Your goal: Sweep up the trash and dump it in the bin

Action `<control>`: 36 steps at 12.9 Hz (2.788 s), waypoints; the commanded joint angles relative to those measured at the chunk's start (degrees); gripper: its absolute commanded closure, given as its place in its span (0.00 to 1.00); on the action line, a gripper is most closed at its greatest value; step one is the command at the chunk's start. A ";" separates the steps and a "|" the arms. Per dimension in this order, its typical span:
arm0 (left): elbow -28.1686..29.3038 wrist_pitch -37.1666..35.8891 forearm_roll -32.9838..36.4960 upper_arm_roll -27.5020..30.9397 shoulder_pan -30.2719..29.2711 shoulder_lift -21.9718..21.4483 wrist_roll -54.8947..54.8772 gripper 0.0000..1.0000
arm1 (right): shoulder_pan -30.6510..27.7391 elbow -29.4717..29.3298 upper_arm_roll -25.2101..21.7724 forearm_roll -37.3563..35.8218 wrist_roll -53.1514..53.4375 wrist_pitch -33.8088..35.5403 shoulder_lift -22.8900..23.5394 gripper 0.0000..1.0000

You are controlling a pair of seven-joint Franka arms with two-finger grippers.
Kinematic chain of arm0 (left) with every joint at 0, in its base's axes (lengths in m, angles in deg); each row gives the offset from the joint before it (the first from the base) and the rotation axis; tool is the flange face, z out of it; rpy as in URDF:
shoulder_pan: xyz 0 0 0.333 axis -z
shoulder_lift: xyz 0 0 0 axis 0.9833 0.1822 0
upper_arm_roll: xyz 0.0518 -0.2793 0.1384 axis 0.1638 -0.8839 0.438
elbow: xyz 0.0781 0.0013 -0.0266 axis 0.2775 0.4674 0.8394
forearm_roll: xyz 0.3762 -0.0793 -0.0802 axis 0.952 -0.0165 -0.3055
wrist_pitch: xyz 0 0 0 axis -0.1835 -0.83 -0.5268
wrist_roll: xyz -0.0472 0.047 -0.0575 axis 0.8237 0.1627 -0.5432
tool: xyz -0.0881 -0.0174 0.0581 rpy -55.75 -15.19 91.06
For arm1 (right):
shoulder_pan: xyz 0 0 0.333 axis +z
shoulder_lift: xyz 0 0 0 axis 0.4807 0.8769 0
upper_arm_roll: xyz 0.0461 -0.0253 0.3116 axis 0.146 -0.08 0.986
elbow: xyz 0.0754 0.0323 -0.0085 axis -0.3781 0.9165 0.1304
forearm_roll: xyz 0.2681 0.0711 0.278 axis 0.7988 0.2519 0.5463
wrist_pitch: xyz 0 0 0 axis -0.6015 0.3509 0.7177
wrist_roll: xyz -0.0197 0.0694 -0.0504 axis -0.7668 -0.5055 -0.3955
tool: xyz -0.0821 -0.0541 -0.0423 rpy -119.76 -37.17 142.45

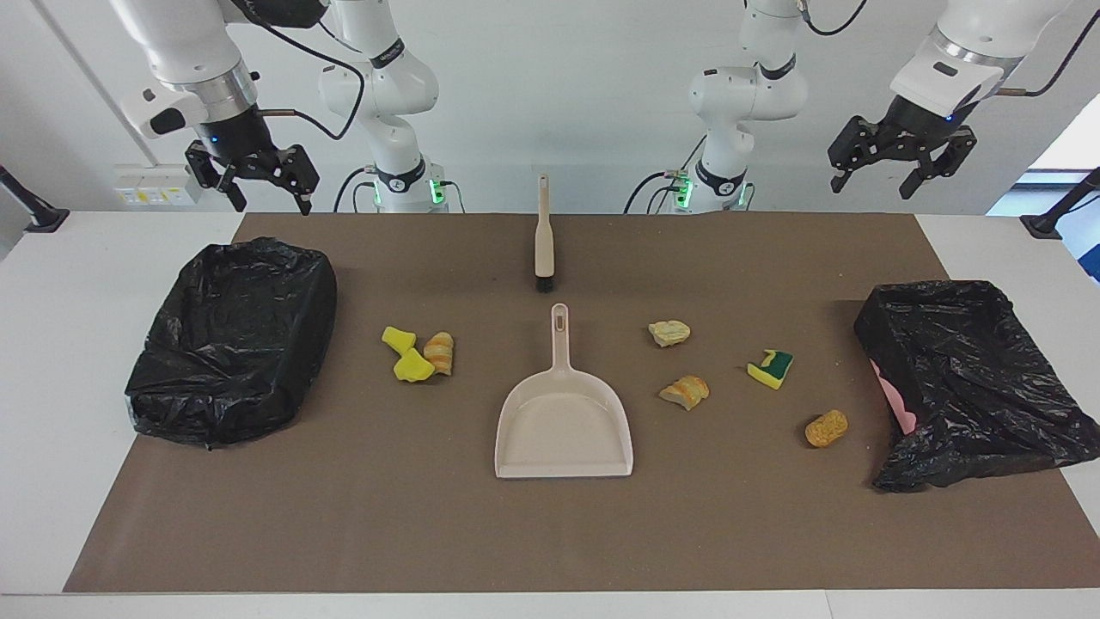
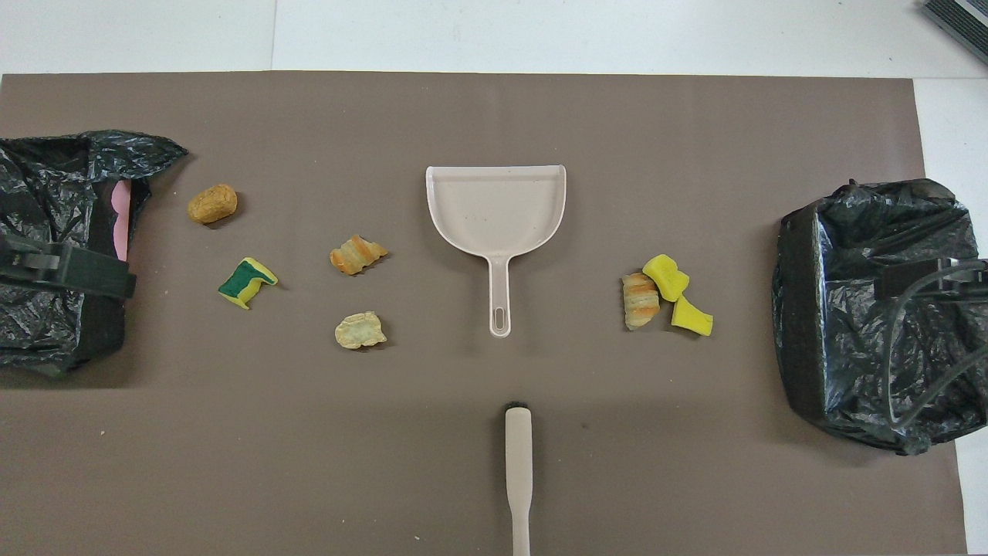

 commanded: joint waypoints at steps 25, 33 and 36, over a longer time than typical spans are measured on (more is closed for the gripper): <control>52.20 47.66 -1.16 -0.06 55.45 -4.39 50.42 0.00 | -1.37 2.02 0.34 0.46 -1.63 -1.08 -1.48 0.00; 52.38 49.68 -2.04 -0.06 58.18 -0.70 55.70 0.05 | -1.37 2.02 0.34 0.46 -1.63 -1.08 -1.48 0.00; 52.38 49.51 -4.31 0.03 58.18 -0.70 56.14 0.32 | -1.37 2.02 0.34 0.46 -1.72 -1.08 -1.48 0.00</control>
